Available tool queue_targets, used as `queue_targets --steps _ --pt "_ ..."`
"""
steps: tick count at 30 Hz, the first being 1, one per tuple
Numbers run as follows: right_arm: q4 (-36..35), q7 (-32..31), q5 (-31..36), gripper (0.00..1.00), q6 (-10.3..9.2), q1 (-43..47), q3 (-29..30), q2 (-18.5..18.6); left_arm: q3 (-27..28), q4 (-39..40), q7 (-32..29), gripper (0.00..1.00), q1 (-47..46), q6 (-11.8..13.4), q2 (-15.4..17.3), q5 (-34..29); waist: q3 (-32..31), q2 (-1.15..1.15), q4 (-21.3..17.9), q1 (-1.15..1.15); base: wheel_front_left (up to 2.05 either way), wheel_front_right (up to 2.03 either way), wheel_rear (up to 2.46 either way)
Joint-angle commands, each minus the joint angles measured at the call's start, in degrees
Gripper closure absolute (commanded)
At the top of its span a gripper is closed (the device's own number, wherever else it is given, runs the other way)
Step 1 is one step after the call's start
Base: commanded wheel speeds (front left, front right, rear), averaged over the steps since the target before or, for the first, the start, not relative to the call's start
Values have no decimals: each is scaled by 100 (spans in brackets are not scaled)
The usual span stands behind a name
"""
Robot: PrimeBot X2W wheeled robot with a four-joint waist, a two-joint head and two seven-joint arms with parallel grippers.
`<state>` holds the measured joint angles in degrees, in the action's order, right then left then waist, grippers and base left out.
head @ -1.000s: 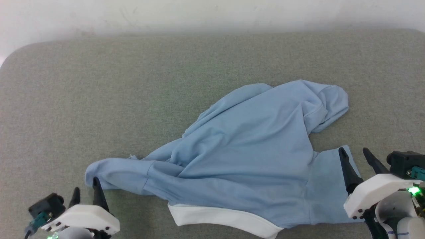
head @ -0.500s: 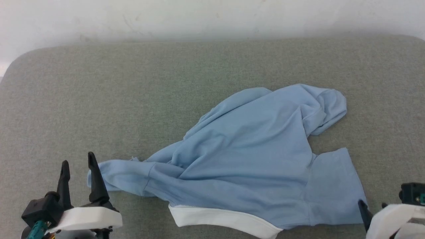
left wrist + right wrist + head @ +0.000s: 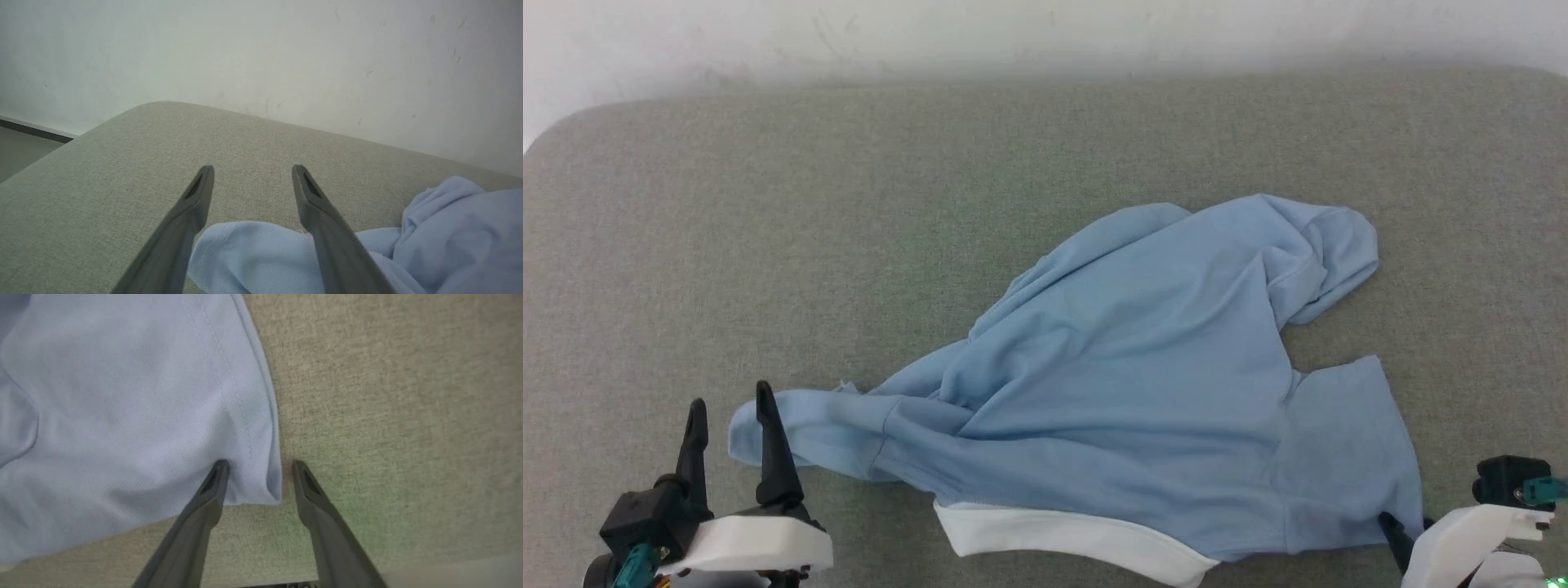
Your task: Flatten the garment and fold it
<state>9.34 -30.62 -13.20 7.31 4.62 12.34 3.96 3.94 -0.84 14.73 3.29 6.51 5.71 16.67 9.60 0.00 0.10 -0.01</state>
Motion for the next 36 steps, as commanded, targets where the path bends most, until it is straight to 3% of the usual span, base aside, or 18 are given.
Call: queue_targets --steps 1,7,18,26,36 --pt "193 -209 -67 100 18 22 -188 -108 17 -73 26 0 -10 -48 65 -83 -8 0 8 1 0 0 0" --pt "-186 -318 12 100 18 138 -71 -108 -73 -235 -627 0 14 -168 518 -246 -91 0 -7 1 0 0 0" --pt "-823 -394 -11 100 18 196 -39 -108 -444 -403 -2740 0 -509 -727 1402 -261 4 0 -55 1 0 0 0" --pt "-991 -387 -55 100 18 132 -158 -108 -487 -886 -3988 0 -973 -756 1687 -138 204 0 -228 1 0 0 0" --pt "-1101 -381 -76 100 18 91 -205 -108 -586 -1107 -4753 0 -1178 -846 1834 6 355 0 -340 1 0 0 0"
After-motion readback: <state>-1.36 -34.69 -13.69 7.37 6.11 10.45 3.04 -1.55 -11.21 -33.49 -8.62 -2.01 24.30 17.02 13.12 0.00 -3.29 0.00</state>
